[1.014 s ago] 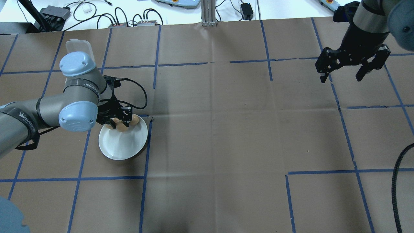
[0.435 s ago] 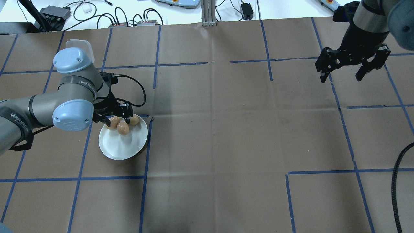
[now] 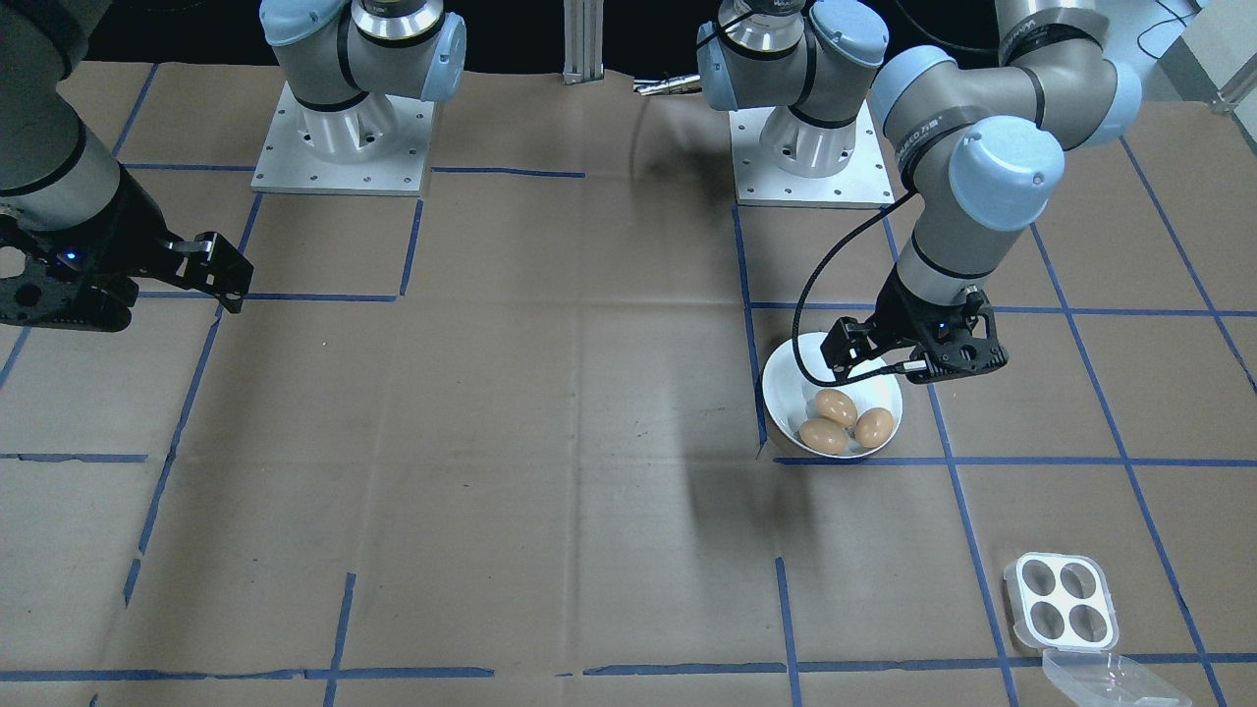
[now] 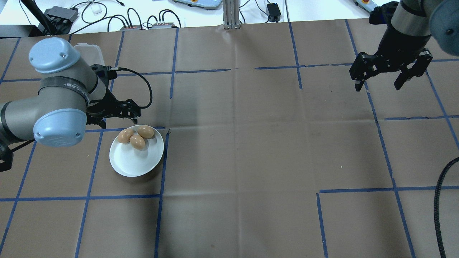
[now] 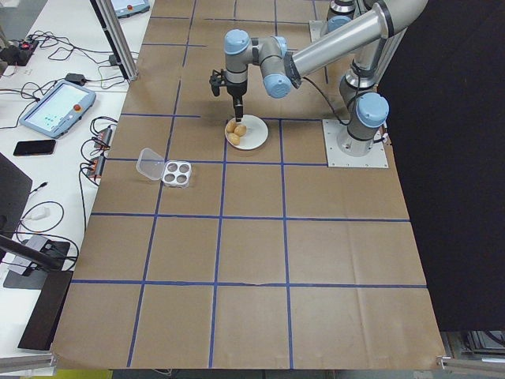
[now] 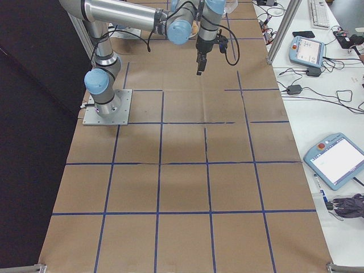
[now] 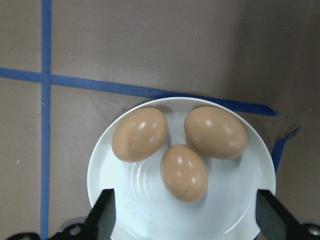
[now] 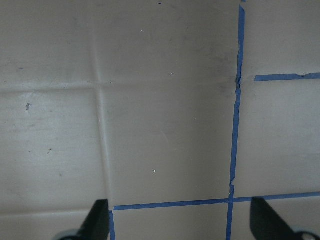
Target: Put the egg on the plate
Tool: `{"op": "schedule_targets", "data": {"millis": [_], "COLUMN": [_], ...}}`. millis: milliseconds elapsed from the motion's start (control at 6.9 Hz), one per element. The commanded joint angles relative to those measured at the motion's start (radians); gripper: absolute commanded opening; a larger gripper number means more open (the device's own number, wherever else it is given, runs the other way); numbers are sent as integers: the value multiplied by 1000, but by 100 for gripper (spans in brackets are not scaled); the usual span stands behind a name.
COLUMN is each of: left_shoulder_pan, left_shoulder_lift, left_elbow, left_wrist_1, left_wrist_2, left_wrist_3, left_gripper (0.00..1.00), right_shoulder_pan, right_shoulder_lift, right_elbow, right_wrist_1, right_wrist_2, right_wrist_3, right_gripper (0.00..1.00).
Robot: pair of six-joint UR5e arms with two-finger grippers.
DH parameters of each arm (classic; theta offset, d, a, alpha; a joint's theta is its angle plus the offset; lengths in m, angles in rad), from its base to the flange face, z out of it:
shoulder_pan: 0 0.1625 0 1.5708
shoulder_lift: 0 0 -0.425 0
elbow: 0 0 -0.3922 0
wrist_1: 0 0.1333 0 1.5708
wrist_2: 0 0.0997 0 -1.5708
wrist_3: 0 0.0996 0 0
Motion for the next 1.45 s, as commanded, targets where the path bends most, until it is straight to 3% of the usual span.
{"op": "schedule_targets", "data": {"millis": [0,290,435,724,1304], "left_shoulder_pan": [2,-7,-47,-134,-185], "left_shoulder_lift": [101,92,92,86,73], "left_elbow": [81,315,366,378,358], "left_wrist_1": [-212,-493,-518,-520,-522], "left_wrist_2": [-6,-81,-79,-67,-64], "left_wrist_3": [-17,-73,-89,-164,-196], "left_gripper": [100,100,100,100,100], "right_shoulder_pan": [0,0,0,0,0], "right_shoulder_lift": [0,0,0,0,0], "right_elbow": [0,0,0,0,0], "right_wrist_1": [0,0,0,0,-1], "right_wrist_2": [1,1,0,0,0], "right_wrist_3": [0,0,0,0,0], "right_gripper": [100,100,100,100,100]}}
